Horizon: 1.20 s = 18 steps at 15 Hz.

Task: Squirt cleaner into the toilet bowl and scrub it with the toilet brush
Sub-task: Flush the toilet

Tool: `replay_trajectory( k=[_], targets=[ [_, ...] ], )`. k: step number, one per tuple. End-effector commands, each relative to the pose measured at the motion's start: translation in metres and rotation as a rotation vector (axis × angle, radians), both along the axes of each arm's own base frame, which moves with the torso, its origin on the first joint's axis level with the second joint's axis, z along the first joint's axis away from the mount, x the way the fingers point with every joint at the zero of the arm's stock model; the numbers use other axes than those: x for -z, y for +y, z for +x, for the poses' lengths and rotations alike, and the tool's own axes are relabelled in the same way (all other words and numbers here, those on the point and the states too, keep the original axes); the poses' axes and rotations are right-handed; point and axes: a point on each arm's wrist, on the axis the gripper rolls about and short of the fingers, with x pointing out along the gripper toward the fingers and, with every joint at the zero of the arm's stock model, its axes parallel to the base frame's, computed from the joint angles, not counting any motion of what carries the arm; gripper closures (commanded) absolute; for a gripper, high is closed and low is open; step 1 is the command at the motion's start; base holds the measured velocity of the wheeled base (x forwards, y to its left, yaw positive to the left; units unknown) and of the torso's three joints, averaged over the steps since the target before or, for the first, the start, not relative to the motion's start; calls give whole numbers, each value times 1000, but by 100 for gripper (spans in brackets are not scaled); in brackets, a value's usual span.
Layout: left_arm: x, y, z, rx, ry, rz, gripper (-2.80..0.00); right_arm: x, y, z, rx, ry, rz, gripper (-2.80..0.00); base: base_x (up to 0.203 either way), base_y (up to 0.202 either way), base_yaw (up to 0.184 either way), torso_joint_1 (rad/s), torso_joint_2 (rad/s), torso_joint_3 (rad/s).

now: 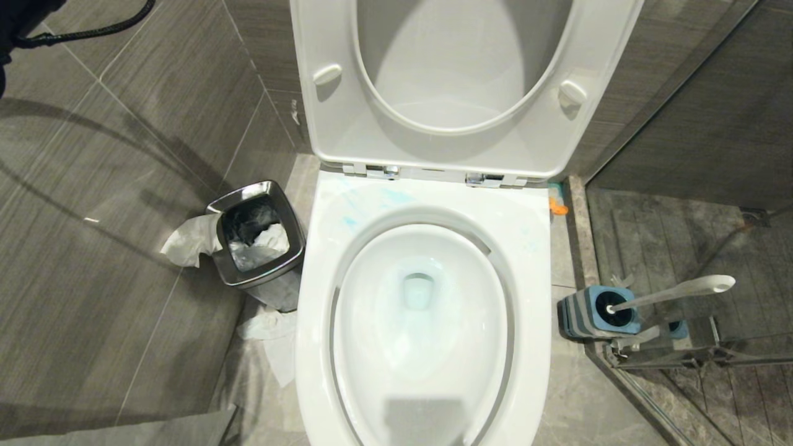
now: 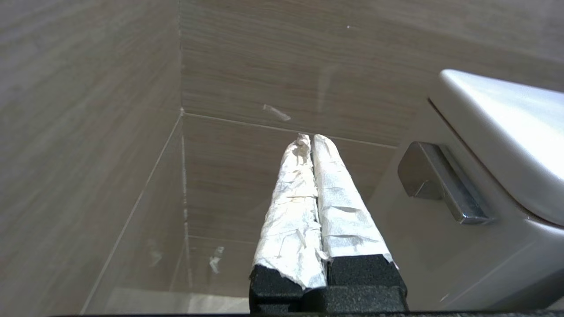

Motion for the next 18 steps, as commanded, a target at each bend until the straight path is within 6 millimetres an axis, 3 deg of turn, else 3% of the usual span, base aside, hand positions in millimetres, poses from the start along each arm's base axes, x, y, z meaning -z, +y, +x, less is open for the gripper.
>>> replay_trajectory(
  k=[1, 9, 18],
  targets=[
    [8, -7, 13, 55, -6, -44, 0, 0, 0, 0, 0, 1, -1, 0, 0, 0, 0, 0, 0, 0],
    [-1, -58, -2, 271, -99, -116, 0, 0, 0, 0, 0, 1, -1, 0, 0, 0, 0, 0, 0, 0],
    [24, -89, 21, 310, -21, -83, 0, 0, 0, 0, -1, 1, -1, 0, 0, 0, 0, 0, 0, 0]
  ],
)
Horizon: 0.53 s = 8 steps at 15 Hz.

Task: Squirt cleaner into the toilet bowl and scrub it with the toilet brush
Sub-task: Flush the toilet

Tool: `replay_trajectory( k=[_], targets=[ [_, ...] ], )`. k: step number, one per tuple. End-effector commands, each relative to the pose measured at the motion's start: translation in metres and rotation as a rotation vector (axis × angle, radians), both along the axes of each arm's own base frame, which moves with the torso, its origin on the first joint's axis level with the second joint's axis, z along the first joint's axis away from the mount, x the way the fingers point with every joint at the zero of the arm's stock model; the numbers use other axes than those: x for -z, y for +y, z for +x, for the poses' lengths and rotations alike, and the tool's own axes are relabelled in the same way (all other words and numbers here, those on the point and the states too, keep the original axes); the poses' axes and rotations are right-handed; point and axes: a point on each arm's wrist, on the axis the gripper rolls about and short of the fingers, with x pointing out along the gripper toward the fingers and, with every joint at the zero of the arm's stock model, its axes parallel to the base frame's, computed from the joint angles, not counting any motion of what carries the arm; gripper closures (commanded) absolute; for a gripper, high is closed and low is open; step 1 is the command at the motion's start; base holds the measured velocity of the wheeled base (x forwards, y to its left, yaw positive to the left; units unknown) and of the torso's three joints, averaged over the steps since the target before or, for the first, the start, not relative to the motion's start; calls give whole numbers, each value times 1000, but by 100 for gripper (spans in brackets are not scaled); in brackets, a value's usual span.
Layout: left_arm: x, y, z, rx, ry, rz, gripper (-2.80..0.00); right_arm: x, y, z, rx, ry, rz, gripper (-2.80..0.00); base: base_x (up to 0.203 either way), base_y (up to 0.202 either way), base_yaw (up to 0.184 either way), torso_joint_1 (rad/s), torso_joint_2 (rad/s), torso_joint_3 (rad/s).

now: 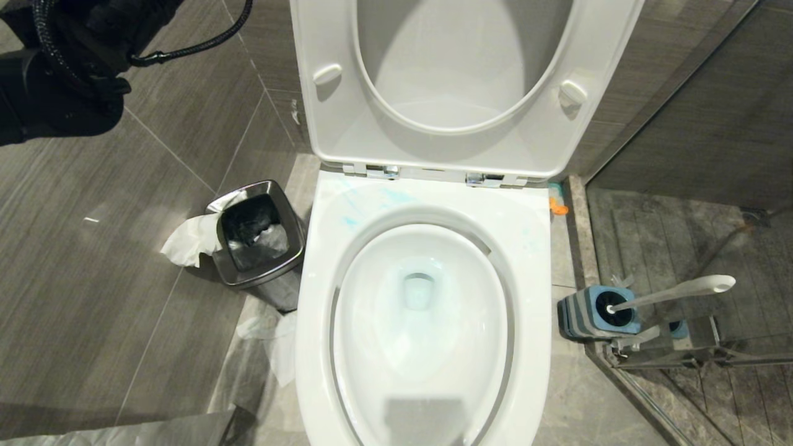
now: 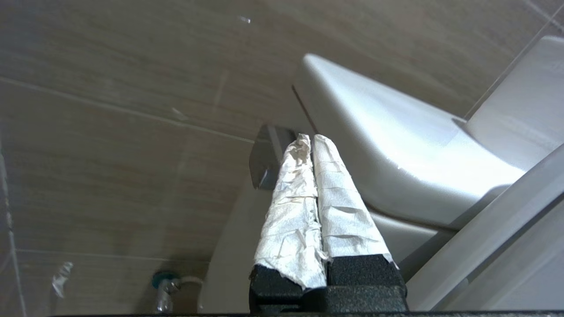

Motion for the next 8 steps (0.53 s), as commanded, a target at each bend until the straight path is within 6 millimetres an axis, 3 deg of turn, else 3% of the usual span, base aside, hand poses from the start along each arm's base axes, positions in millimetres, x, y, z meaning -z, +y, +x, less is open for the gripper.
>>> replay_trajectory(
  k=[1, 8],
  targets=[
    [9, -6, 10, 11, 23, 6, 0, 0, 0, 0, 0, 1, 0, 0, 0, 0, 0, 0, 0, 0],
    [31, -13, 32, 5, 100, 41, 0, 0, 0, 0, 0, 1, 0, 0, 0, 0, 0, 0, 0, 0]
  ],
)
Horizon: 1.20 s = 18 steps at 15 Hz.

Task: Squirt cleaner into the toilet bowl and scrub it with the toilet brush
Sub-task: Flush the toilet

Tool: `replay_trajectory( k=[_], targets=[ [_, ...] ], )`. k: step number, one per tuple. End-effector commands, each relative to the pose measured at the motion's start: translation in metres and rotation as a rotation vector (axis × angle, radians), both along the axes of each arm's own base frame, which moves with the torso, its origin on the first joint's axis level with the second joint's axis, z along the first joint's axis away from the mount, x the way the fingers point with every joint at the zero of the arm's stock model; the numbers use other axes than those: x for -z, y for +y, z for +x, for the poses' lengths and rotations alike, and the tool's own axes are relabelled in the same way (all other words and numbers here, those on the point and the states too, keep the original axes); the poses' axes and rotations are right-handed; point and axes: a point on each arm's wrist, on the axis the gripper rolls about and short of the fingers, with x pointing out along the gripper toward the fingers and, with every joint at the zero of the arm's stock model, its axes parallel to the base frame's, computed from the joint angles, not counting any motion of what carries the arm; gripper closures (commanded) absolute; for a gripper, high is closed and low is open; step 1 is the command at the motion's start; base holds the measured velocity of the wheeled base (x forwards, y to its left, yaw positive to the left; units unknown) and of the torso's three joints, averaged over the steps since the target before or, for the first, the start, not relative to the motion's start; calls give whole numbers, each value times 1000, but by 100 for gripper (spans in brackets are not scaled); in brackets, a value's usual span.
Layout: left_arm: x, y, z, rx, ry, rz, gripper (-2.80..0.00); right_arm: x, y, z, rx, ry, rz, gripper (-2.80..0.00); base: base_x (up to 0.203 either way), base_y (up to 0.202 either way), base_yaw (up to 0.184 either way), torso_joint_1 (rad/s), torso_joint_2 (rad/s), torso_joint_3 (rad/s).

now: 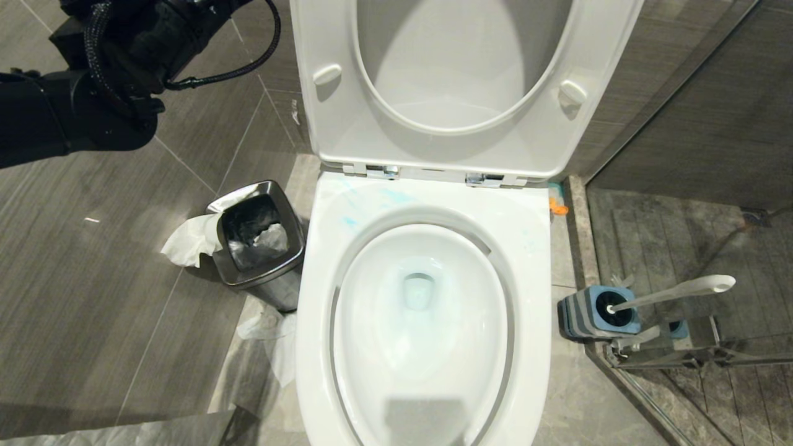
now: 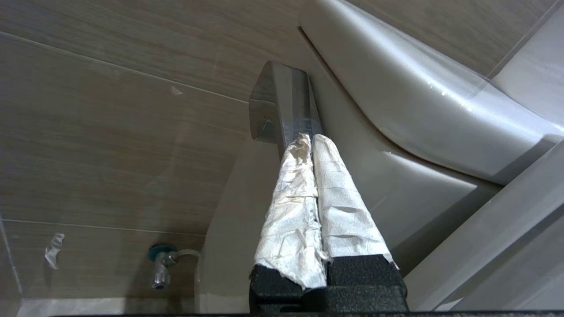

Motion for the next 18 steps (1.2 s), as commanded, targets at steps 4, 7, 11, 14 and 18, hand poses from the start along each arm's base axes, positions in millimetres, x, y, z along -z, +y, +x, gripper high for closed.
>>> replay_trajectory(
  k=[4, 7, 11, 14, 18],
  targets=[
    [21, -6, 20, -1, 74, 36, 0, 0, 0, 0, -1, 1, -1, 0, 0, 0, 0, 0, 0, 0],
    [31, -16, 26, 14, 114, 57, 0, 0, 0, 0, 0, 1, -1, 0, 0, 0, 0, 0, 0, 0],
    [35, -20, 28, 22, 117, 60, 0, 0, 0, 0, -1, 1, -1, 0, 0, 0, 0, 0, 0, 0],
    [32, -17, 27, 15, 109, 58, 0, 0, 0, 0, -1, 1, -1, 0, 0, 0, 0, 0, 0, 0],
    [27, -11, 24, 3, 97, 54, 0, 0, 0, 0, 0, 1, -1, 0, 0, 0, 0, 0, 0, 0]
  ],
)
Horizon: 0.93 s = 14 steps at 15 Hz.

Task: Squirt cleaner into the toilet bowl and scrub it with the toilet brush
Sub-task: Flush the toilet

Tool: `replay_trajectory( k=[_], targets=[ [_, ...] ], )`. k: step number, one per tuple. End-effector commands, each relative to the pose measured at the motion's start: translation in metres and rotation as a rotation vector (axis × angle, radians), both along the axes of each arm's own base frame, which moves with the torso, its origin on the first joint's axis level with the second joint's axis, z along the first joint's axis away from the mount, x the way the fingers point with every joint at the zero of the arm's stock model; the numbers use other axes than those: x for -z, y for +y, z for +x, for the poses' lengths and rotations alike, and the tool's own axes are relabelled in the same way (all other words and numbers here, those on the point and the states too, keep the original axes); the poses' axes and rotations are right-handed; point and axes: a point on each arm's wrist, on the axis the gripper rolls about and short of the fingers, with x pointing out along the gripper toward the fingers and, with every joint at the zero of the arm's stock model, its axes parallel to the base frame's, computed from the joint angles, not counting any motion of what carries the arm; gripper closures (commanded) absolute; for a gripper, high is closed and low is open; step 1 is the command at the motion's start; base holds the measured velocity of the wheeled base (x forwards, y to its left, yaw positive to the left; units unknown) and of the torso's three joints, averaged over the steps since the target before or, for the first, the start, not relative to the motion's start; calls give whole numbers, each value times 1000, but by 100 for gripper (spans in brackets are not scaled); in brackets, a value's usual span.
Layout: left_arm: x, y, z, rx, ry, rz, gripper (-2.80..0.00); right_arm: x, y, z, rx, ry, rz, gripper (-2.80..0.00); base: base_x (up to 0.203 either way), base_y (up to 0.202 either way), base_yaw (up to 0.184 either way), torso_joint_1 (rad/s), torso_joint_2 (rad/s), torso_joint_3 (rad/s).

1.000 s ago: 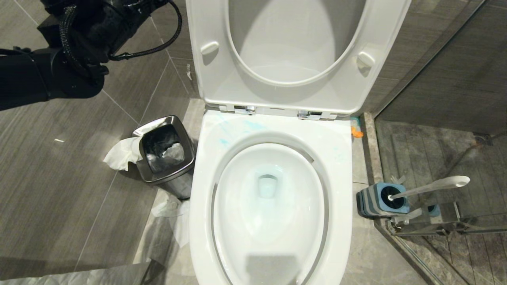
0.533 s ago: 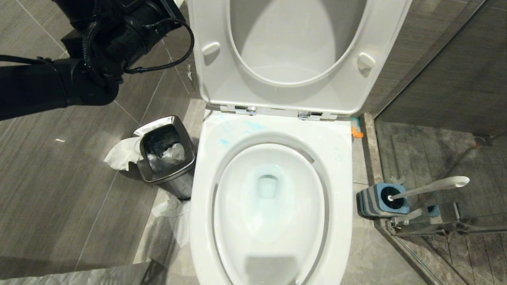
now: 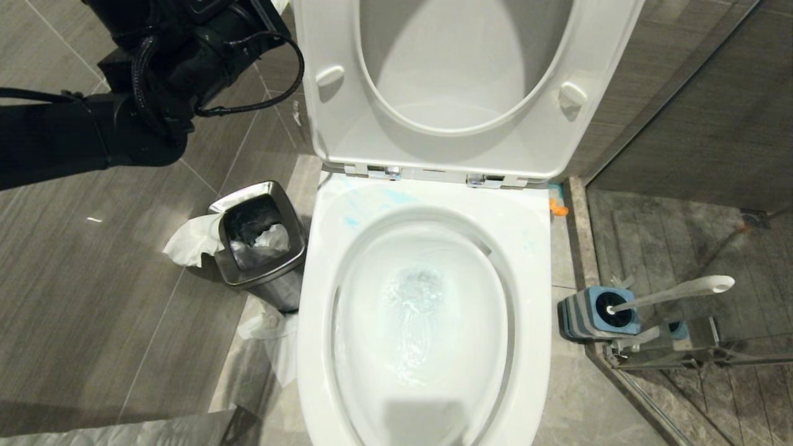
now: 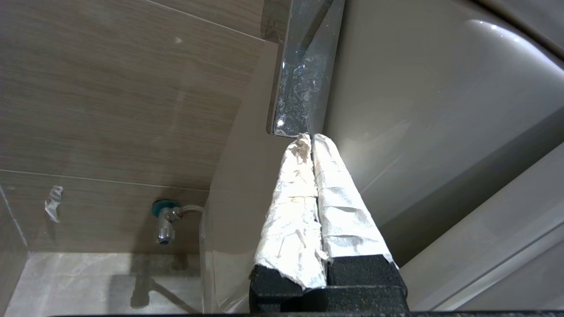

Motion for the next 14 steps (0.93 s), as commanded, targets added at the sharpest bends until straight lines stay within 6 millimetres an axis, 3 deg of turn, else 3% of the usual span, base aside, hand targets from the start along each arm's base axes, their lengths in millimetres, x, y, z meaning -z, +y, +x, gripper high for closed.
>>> replay_trajectory(
  k=[1, 4, 9, 12, 14],
  targets=[
    [-6, 4, -5, -5, -19, -6, 0, 0, 0, 0, -2, 1, -1, 0, 0, 0, 0, 0, 0, 0],
    [-37, 19, -37, -20, -59, -16, 0, 0, 0, 0, -1, 1, -1, 0, 0, 0, 0, 0, 0, 0],
    [-102, 52, -141, -31, -105, -28, 0, 0, 0, 0, -1, 1, -1, 0, 0, 0, 0, 0, 0, 0],
    [-121, 63, -184, -35, -175, -41, 0, 0, 0, 0, 0, 1, -1, 0, 0, 0, 0, 0, 0, 0],
    [-123, 71, -205, -56, -134, -15, 0, 0, 0, 0, 0, 1, -1, 0, 0, 0, 0, 0, 0, 0]
  ],
)
